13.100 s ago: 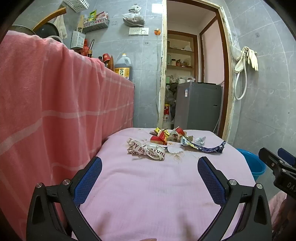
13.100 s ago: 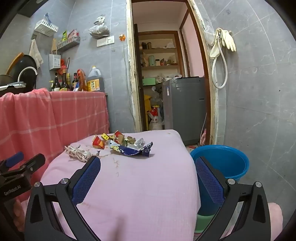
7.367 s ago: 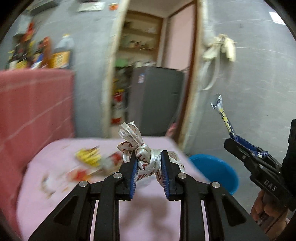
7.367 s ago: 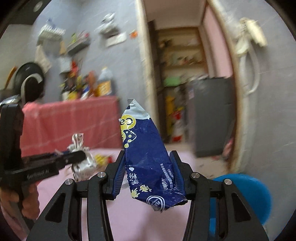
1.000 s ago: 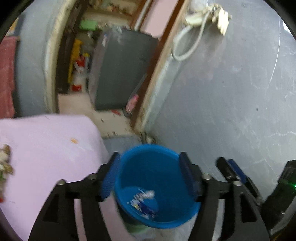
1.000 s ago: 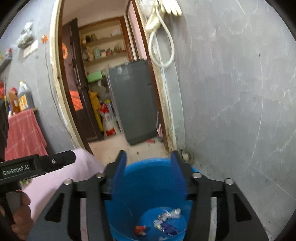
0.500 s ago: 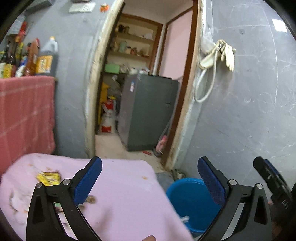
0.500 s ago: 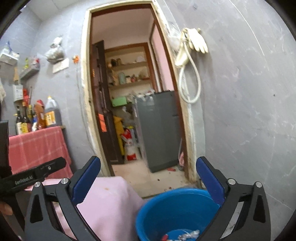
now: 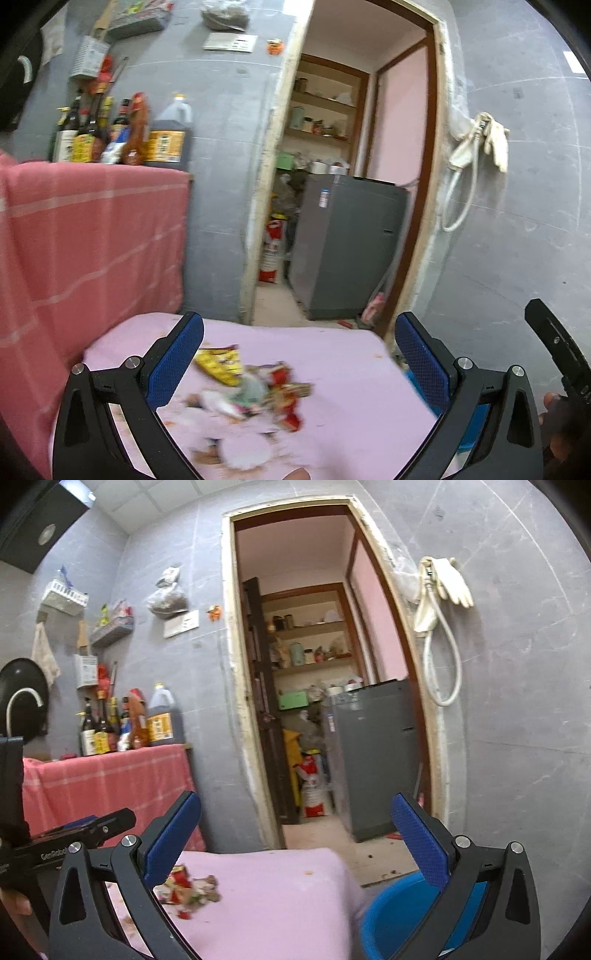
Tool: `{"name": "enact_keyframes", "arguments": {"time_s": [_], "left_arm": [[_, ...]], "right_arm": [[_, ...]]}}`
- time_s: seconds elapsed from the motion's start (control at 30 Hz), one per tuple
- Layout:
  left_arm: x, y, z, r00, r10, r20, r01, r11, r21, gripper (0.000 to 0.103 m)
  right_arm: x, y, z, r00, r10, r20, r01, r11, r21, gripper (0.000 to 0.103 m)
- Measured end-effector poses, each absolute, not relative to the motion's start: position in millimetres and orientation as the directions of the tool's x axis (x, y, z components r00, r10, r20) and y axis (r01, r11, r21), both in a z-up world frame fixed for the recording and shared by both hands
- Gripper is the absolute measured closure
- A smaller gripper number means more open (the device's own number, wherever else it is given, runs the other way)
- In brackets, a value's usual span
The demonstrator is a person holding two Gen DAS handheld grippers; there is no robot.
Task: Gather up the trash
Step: 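Move both tools back over the remaining trash on the table, then grasp the green card with the left tool while the right tool grasps a tan paper scrap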
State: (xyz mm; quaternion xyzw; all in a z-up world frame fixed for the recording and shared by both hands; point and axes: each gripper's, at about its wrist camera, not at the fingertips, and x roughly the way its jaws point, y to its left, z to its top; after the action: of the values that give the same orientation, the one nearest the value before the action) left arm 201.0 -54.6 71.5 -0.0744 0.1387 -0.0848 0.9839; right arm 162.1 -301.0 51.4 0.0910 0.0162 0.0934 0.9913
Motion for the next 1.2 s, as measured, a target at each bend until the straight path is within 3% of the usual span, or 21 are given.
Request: {"name": "enact_keyframes", "arguments": {"time_s": [0.37, 0.63, 0.73, 0.83, 0.9, 1.2], "left_arm": [[200.5, 15.1, 40.7, 0.936, -0.108, -0.334, 0.041, 0.979, -0.201, 0.002], [215.7, 33.5, 18.0, 0.891, -0.135, -0.434, 0.035, 0.972, -0.23, 0.002], [223.5, 33.8, 10.3, 0.864, -0.169, -0.475, 0.055, 0.968, -0.243, 0.004], [232.4, 29.9, 0.6, 0.826, -0.216, -0.52, 0.081, 0.96, -0.269, 0.015], [238.4, 27.7, -5.5, 0.804, -0.239, -0.545, 0.091, 0.955, -0.284, 0.028], [258.6, 23.7, -19.6, 0.721, -0.339, -0.604, 0.129, 0.923, -0.363, 0.057]], "right_arm": [[190.1, -242.8, 30.7, 0.951, 0.286, -0.117, -0.274, 0.955, 0.111, 0.0], [220.9, -216.7, 8.0, 0.9, 0.337, -0.277, -0.322, 0.942, 0.099, 0.0], [232.5, -208.8, -2.2, 0.855, 0.386, -0.346, -0.367, 0.922, 0.121, 0.006], [242.0, -200.8, -12.8, 0.804, 0.43, -0.412, -0.41, 0.901, 0.14, 0.017], [247.5, -194.8, -19.6, 0.775, 0.438, -0.456, -0.424, 0.895, 0.14, 0.022], [256.8, -177.8, -37.0, 0.672, 0.496, -0.55, -0.507, 0.849, 0.146, 0.05]]}}
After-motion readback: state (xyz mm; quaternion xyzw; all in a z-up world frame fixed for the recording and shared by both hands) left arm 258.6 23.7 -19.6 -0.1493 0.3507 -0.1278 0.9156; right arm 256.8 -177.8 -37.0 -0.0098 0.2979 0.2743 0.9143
